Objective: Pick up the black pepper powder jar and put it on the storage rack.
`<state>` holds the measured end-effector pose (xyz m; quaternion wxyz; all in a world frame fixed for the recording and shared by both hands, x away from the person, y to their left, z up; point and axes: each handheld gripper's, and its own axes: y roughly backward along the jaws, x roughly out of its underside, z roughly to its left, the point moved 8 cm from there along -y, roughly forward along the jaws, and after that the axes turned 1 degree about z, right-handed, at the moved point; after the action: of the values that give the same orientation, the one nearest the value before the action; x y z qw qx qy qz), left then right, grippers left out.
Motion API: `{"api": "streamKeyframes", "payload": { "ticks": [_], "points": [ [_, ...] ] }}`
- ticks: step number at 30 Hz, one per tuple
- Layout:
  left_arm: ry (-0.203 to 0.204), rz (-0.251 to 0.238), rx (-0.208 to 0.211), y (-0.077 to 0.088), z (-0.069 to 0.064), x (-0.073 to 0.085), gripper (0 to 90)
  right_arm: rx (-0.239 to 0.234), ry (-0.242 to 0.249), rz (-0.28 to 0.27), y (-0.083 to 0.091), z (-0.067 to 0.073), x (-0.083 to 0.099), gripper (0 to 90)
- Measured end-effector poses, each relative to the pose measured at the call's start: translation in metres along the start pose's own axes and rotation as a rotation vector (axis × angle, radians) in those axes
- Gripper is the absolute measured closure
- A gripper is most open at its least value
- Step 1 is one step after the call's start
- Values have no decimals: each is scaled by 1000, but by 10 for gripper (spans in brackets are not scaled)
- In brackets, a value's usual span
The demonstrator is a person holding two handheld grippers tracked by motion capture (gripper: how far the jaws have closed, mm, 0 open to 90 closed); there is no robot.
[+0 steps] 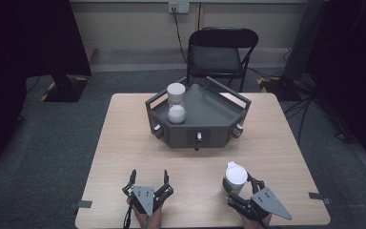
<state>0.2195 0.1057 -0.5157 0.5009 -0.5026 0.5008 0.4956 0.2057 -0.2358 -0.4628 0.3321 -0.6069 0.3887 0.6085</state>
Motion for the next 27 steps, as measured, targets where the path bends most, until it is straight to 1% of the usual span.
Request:
{"api": "streamKeyframes", "payload": {
  "ticks": [2, 5, 7, 11, 17, 21, 27],
  "points": [
    [0, 0, 0, 0, 0, 0, 0, -14, -3, -4, -2, -3, -3, 301],
    [0, 0, 0, 0, 0, 0, 0, -28, 7, 0, -4, -6, -8, 301],
    [0, 0, 0, 0, 0, 0, 0, -47, 1, -2, -6, -8, -11, 301],
    [0, -1, -3, 0, 0, 0, 0, -67, -10, -8, -11, -12, -17, 301],
    [0, 0, -3, 0, 0, 0, 0, -98, -9, -9, -22, -17, -30, 301],
    [0, 0, 0, 0, 0, 0, 0, -106, -4, -10, -31, -21, -41, 301],
    [0, 0, 2, 0, 0, 0, 0, -113, -31, -4, -47, -27, -54, 301]
  ]
}}
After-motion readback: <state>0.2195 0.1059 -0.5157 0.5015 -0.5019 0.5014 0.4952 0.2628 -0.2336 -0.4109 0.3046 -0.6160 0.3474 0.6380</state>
